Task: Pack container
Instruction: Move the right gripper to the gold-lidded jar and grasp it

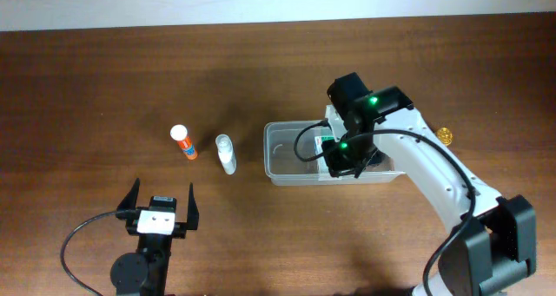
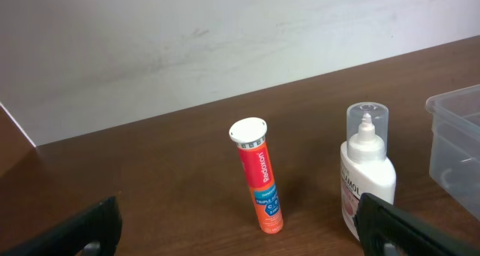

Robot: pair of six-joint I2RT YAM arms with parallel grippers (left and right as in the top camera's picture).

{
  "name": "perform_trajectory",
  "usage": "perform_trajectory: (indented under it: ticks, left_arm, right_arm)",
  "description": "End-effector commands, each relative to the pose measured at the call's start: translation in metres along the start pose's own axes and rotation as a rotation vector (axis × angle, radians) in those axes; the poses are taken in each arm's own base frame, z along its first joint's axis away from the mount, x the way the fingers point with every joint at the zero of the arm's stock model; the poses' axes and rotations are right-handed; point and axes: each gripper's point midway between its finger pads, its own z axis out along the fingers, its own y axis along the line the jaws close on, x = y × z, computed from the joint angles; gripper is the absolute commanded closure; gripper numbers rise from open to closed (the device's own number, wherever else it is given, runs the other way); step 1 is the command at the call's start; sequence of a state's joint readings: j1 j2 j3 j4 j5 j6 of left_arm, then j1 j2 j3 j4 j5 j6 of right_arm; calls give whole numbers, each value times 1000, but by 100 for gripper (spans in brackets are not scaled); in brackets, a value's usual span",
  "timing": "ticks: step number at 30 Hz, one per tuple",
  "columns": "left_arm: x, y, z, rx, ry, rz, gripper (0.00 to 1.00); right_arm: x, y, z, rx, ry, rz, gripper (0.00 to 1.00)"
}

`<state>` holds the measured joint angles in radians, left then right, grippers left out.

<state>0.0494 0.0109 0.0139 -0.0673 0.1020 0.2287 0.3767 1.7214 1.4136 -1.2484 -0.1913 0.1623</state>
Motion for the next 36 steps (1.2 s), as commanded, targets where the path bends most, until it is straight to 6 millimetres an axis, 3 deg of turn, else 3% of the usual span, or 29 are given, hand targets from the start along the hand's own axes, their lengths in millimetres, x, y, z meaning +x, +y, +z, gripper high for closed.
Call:
perform_trajectory:
  ticks: [1,3,5,6,8,10,12,16,18,20,26,36]
  left_arm:
    - [1,-1,0,8,-1,11,0]
    - [1,-1,0,8,-1,11,0]
    - [1,-1,0,8,-1,11,0]
    - [1,-1,0,8,-1,11,0]
    - [1,-1,0,8,-1,11,0]
    - [1,-1,0,8,-1,11,0]
    - [1,-1,0,8,-1,11,0]
    - [1,-1,0,8,-1,11,0]
    - [1,-1,0,8,-1,11,0]
    - [1,-1,0,8,-1,11,0]
    - [1,-1,0,8,-1,11,0]
    - [1,-1,0,8,-1,11,0]
  right_arm:
    - [-22,-23,-69,108,-162,43,93]
    - [-24,-45,-103,179,-221,91,83]
    - [-21,-74,-137,245,-273,169,58]
    - [-13,-98,-158,267,-293,246,49]
    - [0,-124,-170,278,-295,332,38]
    - [13,-154,-174,285,-283,432,36]
    - [23,-177,-170,259,-263,508,35]
    - [31,-194,-154,193,-230,492,34]
    - [29,-204,-142,180,-233,449,27]
    - [22,-215,-133,193,-250,415,15]
    - [3,-231,-115,206,-302,422,15]
    - [-26,-262,-37,159,-197,571,16]
